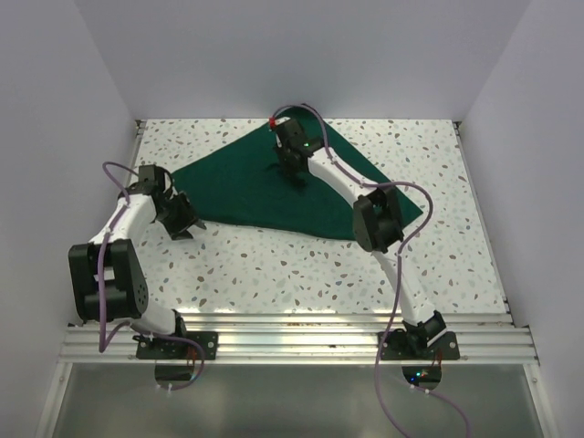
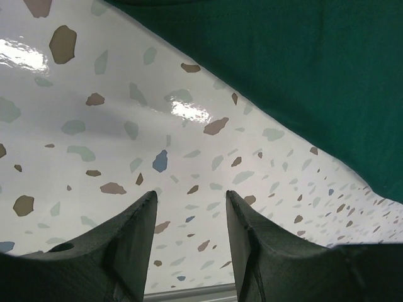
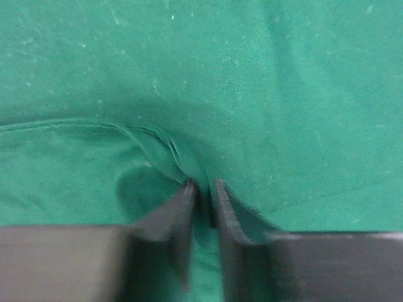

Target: Prepare the surgical pack

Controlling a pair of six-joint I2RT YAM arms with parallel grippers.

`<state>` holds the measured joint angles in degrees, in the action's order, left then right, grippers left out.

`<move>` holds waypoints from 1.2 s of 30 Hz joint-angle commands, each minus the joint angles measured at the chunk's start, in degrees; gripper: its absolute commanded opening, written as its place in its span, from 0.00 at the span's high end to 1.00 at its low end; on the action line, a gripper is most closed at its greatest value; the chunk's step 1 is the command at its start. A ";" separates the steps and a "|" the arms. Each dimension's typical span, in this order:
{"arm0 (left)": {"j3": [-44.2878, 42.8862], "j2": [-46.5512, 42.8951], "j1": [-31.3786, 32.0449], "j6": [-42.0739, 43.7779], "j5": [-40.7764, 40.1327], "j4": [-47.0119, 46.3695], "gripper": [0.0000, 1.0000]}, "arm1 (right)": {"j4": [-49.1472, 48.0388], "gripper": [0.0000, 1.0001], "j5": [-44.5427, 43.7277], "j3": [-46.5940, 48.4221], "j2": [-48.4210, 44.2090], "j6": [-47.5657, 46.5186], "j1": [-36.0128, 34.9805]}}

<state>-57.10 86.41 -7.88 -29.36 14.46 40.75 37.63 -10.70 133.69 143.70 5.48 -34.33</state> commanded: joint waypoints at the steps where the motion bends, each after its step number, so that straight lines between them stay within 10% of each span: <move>1: -3.01 0.86 -0.47 0.71 2.32 -2.87 0.48 | -0.19 0.73 0.50 2.80 0.79 0.85 0.49; 8: -6.35 4.11 -0.38 -0.60 8.12 -7.96 0.48 | 4.91 0.21 -0.46 6.50 -1.92 1.73 2.42; 13: -11.61 10.07 -0.03 -3.15 13.92 -13.41 0.49 | 6.41 0.14 0.67 1.16 -8.07 3.05 4.88; 17: -16.89 15.97 0.93 -4.91 15.51 -15.70 0.51 | 4.82 0.21 7.70 -4.66 -10.46 4.37 5.67; 23: -24.19 26.52 2.60 -6.76 21.31 -16.23 0.69 | 3.78 0.91 21.23 -9.05 -10.89 12.25 8.21; 36: -27.88 32.94 4.10 -2.90 13.42 -7.81 0.75 | -0.44 0.97 25.47 -44.18 -30.83 11.40 15.51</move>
<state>-81.32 118.58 -3.36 -34.65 31.29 30.20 40.60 13.15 94.45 119.70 17.45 -19.49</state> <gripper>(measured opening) 0.248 0.028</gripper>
